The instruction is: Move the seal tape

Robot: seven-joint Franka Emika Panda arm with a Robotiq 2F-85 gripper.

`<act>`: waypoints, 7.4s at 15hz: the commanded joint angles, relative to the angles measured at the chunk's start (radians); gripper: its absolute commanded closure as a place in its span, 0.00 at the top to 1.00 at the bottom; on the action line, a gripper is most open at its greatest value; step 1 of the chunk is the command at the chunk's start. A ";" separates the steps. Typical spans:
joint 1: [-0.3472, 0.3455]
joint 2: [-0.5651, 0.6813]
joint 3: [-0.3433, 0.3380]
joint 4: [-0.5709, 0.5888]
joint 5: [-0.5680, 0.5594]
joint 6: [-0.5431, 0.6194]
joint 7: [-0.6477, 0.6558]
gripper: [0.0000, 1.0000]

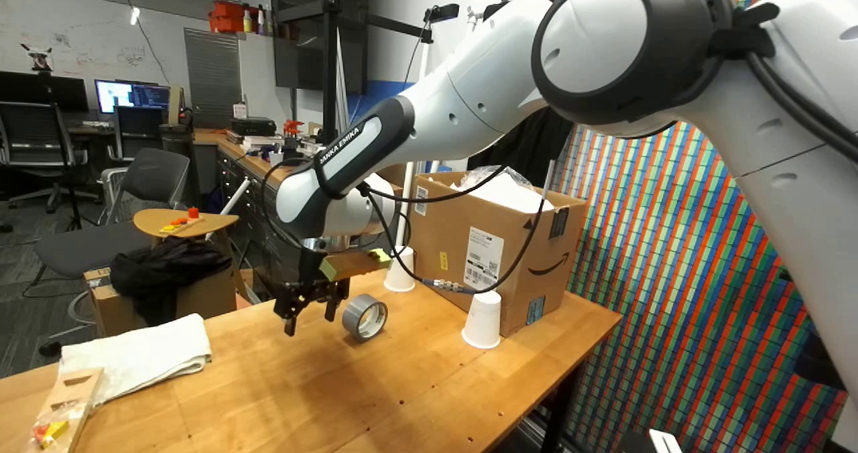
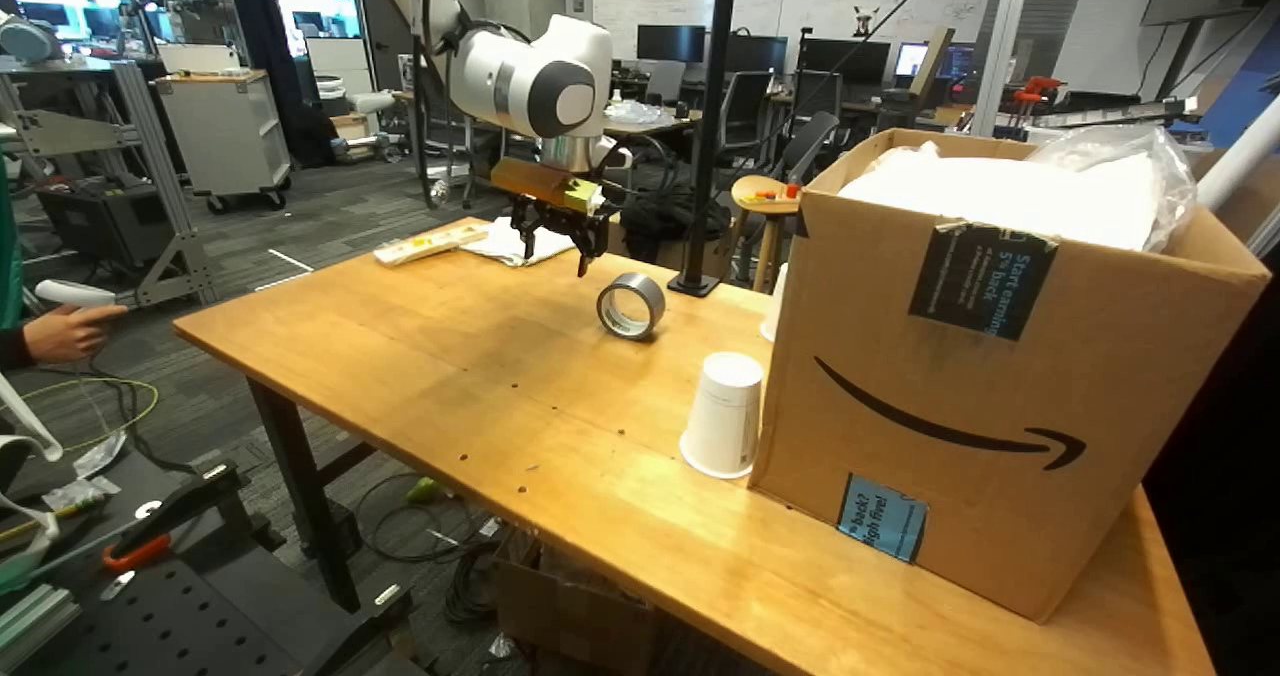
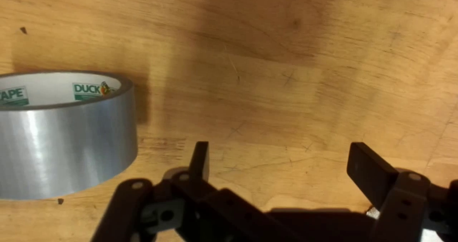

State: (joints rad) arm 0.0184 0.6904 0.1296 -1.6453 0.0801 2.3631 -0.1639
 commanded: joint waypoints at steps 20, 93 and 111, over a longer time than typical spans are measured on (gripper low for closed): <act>-0.023 -0.041 -0.070 -0.031 -0.042 -0.007 0.000 1.00; -0.074 0.137 -0.065 0.222 -0.119 -0.151 -0.190 1.00; -0.094 0.135 -0.100 0.222 -0.130 -0.156 -0.174 1.00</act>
State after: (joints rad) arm -0.0661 0.8231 0.0415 -1.4522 -0.0299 2.2266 -0.3447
